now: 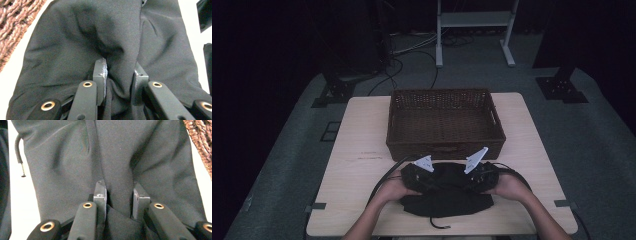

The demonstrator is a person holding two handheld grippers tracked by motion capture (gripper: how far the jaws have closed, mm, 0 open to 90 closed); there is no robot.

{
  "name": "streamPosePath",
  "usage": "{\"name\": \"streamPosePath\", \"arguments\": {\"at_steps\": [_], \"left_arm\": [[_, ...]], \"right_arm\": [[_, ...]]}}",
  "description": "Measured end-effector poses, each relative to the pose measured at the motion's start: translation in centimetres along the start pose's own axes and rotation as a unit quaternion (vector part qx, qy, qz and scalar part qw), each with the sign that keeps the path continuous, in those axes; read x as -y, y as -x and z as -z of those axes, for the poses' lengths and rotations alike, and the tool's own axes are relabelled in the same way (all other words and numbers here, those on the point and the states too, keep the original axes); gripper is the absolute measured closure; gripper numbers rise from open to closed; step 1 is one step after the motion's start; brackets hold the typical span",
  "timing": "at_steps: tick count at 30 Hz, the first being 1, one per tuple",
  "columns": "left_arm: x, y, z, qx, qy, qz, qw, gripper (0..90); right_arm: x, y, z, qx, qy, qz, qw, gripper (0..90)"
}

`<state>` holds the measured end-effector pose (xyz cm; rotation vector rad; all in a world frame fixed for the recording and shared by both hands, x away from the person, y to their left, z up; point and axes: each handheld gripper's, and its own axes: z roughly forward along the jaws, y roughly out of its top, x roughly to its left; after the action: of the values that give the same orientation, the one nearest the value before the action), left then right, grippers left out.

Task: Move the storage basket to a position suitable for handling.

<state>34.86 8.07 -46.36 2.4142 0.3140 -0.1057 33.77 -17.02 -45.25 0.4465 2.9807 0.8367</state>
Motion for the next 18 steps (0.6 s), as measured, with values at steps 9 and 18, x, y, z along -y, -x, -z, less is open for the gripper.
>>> {"name": "streamPosePath", "arguments": {"at_steps": [9,18], "left_arm": [[-0.8,0.5,1.1,0.002,0.008,-0.014,0.9999,72.6],[-2.1,1.1,2.6,-0.006,0.005,-0.030,0.9995,73.2]], "right_arm": [[-0.2,-0.3,1.6,0.001,0.019,0.011,0.9998,70.3],[-0.7,-0.7,3.8,0.003,0.044,0.013,0.9989,70.6]]}}
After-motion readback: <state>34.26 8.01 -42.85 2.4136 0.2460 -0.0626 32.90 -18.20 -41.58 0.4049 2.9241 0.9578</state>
